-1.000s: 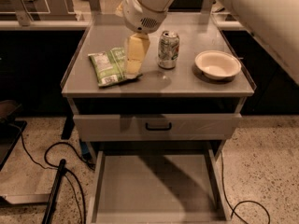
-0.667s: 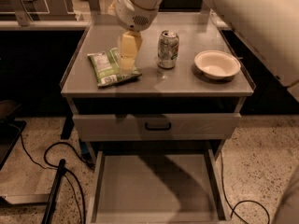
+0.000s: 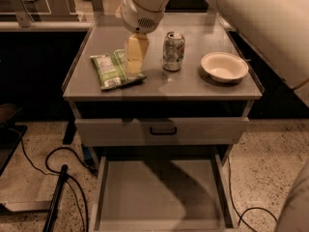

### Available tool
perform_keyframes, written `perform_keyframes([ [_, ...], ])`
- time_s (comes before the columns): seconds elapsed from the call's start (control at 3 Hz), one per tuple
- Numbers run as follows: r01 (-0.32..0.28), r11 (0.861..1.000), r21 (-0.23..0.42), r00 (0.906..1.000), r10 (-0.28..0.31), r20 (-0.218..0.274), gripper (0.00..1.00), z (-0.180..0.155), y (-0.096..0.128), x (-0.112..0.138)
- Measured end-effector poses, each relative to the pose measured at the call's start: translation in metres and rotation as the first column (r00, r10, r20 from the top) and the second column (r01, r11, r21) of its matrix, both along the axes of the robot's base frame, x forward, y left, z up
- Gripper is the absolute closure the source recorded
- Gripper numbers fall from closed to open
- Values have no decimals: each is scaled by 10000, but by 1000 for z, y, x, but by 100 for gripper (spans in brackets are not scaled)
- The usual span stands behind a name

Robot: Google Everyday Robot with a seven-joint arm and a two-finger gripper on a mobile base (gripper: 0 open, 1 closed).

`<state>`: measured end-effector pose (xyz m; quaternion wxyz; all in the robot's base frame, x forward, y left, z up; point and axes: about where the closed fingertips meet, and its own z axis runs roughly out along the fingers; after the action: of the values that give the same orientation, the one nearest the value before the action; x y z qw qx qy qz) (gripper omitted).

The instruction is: Place green jalapeno chip bag into middle drawer

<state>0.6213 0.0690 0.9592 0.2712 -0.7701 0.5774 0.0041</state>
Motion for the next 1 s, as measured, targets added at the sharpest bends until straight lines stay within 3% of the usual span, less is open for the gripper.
perform_keyframes([
  [0.33, 133, 9986, -513, 9999, -134, -24, 0, -13, 0, 18],
  [1.0, 288, 9958, -870, 9994, -303, -157, 0, -35, 3, 51],
])
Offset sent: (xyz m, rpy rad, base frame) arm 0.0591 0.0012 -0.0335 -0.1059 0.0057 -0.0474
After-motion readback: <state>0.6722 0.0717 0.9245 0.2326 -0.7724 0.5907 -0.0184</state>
